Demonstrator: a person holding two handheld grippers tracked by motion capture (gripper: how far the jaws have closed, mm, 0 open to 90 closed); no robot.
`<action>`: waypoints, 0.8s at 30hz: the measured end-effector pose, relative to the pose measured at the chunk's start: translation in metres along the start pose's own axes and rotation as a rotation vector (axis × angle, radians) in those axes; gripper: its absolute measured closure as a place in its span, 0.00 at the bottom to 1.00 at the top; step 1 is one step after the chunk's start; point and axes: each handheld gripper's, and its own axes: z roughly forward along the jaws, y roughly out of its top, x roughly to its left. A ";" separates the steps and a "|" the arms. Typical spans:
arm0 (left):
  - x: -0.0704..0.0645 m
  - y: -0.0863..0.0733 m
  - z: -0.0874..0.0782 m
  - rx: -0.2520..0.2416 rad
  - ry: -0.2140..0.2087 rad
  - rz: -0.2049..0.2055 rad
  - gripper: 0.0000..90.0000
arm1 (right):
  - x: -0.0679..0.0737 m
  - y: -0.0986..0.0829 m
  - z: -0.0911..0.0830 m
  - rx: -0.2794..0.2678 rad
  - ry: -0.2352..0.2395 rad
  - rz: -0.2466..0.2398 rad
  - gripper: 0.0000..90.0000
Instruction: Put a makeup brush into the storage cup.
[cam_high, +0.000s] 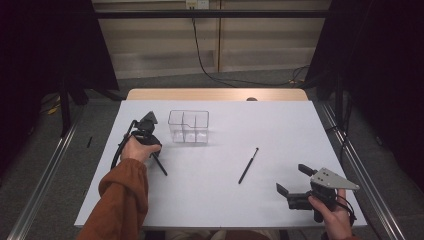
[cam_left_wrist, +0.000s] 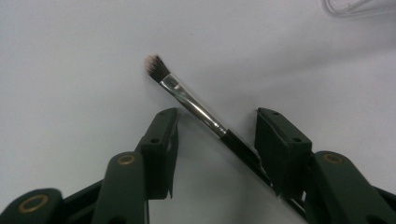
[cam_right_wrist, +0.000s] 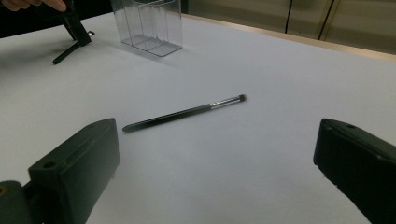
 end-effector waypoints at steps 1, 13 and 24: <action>-0.001 0.000 0.000 0.000 0.002 -0.005 0.58 | 0.000 0.000 0.000 0.000 0.001 0.001 0.00; -0.003 -0.002 -0.002 0.024 0.003 -0.004 0.81 | 0.000 0.000 0.000 0.005 0.001 -0.002 0.00; 0.000 0.001 -0.002 0.055 -0.005 0.011 0.90 | 0.000 -0.001 0.000 0.007 0.002 -0.002 0.00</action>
